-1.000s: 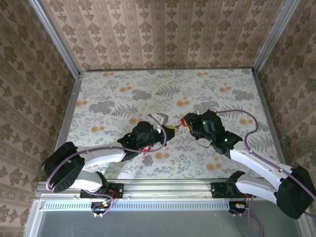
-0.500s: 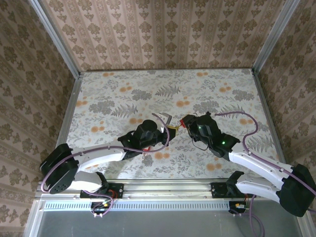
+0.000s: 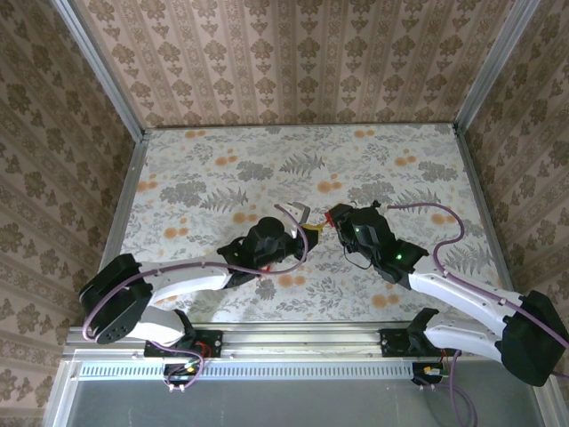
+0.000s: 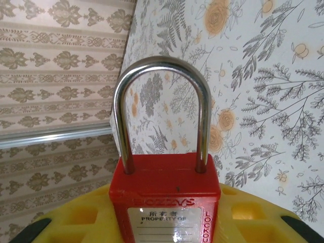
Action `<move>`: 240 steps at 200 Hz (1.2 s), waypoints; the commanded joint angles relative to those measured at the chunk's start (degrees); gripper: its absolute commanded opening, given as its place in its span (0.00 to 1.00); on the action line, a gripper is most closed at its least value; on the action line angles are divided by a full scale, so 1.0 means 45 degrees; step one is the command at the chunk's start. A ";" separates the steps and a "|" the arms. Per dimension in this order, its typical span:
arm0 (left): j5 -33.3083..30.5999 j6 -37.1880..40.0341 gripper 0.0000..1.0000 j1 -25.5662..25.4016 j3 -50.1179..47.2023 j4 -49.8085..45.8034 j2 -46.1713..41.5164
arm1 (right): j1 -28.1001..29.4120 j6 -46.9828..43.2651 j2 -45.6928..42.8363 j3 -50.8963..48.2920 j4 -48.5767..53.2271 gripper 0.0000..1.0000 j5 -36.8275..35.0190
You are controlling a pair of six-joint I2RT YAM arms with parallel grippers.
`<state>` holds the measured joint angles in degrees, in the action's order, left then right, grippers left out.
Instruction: Unlock with the key
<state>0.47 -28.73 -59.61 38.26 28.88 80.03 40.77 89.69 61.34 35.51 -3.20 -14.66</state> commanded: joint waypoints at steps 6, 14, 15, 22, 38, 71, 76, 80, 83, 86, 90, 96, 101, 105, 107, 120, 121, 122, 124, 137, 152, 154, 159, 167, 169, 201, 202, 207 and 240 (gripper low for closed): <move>0.0175 0.0166 0.00 -0.0111 0.0150 0.3843 0.0379 | 0.0819 0.0363 0.0079 -0.0056 -0.0439 0.00 0.2400; 0.0428 0.0277 0.00 -0.0081 0.0202 0.3959 0.0433 | 0.0840 0.0344 0.0078 -0.0110 -0.0350 0.00 0.2397; 0.0474 0.0294 0.00 -0.0086 0.0215 0.3965 0.0436 | 0.0841 0.0333 0.0089 -0.0123 -0.0337 0.00 0.2397; 0.0769 0.0391 0.00 -0.0037 0.0311 0.3944 0.0462 | 0.0860 0.0254 0.0109 -0.0159 -0.0309 0.00 0.2436; 0.1603 0.0406 0.00 0.0147 0.0462 0.3879 0.0515 | 0.0861 -0.0046 0.0241 -0.0157 -0.0077 0.00 0.2695; 0.3211 -0.0588 0.00 0.0992 0.0379 0.4016 0.0288 | 0.0929 -0.0949 0.0480 -0.0098 0.0576 0.00 0.3141; 0.3406 -0.0707 0.00 0.1077 0.0429 0.3950 0.0245 | 0.0942 -0.0985 0.0484 -0.0166 0.0615 0.00 0.3122; 0.3489 -0.0802 0.00 0.1131 0.0475 0.3874 0.0210 | 0.0959 -0.1000 0.0471 -0.0235 0.0571 0.00 0.3087; 0.3531 -0.0856 0.00 0.1145 0.0496 0.3857 0.0185 | 0.0995 -0.1041 0.0453 -0.0293 0.0521 0.00 0.3055; 0.3582 -0.0902 0.00 0.1154 0.0525 0.3838 0.0177 | 0.1024 -0.1061 0.0451 -0.0322 0.0505 0.00 0.3002; 0.3649 -0.0947 0.00 0.1167 0.0567 0.3854 0.0152 | 0.1035 -0.1106 0.0443 -0.0321 0.0558 0.00 0.2942; 0.3701 -0.1075 0.00 0.1147 0.0615 0.3888 0.0175 | 0.1088 -0.1176 0.0431 -0.0313 0.0679 0.00 0.2864; 0.3737 -0.1201 0.00 0.1148 0.0664 0.4006 0.0217 | 0.1131 -0.1217 0.0431 -0.0302 0.0693 0.00 0.2783; 0.3804 -0.1303 0.00 0.1121 0.0691 0.4139 0.0263 | 0.1185 -0.1220 0.0431 -0.0312 0.0679 0.00 0.2724; 0.3841 -0.1353 0.00 0.1110 0.0710 0.4189 0.0302 | 0.1186 -0.1205 0.0431 -0.0312 0.0659 0.00 0.2694; 0.3917 -0.1642 0.00 0.0996 0.0875 0.4530 0.0547 | 0.1315 -0.1087 0.0412 -0.0438 0.0357 0.00 0.2423; 0.3918 -0.1671 0.00 0.0979 0.0884 0.4554 0.0571 | 0.1332 -0.1075 0.0412 -0.0433 0.0349 0.00 0.2400; 0.3918 -0.1696 0.00 0.0981 0.0898 0.4585 0.0593 | 0.1341 -0.1070 0.0412 -0.0431 0.0335 0.00 0.2379; 0.3934 -0.1749 0.00 0.0977 0.0918 0.4643 0.0648 | 0.1367 -0.1065 0.0412 -0.0430 0.0334 0.00 0.2339; 0.3921 -0.1968 0.00 0.0857 0.0997 0.5085 0.0845 | 0.1526 -0.1036 0.0483 -0.0313 0.0523 0.00 0.2121; 0.3670 -0.1952 0.00 0.0570 0.1176 0.5148 0.0946 | 0.1724 -0.0682 0.0566 -0.0411 0.0399 0.00 0.1821; 0.3622 -0.1915 0.00 0.0518 0.1193 0.5145 0.0961 | 0.1751 -0.0587 0.0577 -0.0459 0.0311 0.00 0.1775; 0.3476 -0.1806 0.00 0.0384 0.1265 0.5144 0.0994 | 0.1803 -0.0381 0.0614 -0.0606 -0.0013 0.00 0.1735; 0.3286 -0.1538 0.00 0.0196 0.1372 0.5017 0.1014 | 0.1827 -0.0103 0.0696 -0.0843 -0.0635 0.00 0.1832; 0.3214 -0.1475 0.00 0.0161 0.1393 0.4961 0.1022 | 0.1820 -0.0028 0.0727 -0.0880 -0.0792 0.00 0.1856; 0.2424 -0.1156 0.00 0.0007 0.0961 0.5775 0.1189 | 0.1932 0.0546 0.0822 -0.0899 -0.1625 0.00 0.2024; 0.2410 -0.1155 0.00 0.0006 0.0946 0.5801 0.1204 | 0.1924 0.0571 0.0812 -0.0908 -0.1668 0.00 0.2035; 0.2345 -0.1126 0.00 -0.0003 0.0863 0.5967 0.1233 | 0.1918 0.0646 0.0802 -0.0946 -0.1843 0.00 0.2078; 0.2259 -0.0998 0.00 -0.0014 0.0306 0.6873 0.1421 | 0.1930 0.0620 0.0522 -0.0758 -0.1605 0.00 0.2311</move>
<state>8.95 -34.26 -57.78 36.91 34.63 86.43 43.62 90.04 64.01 31.55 -4.73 -21.06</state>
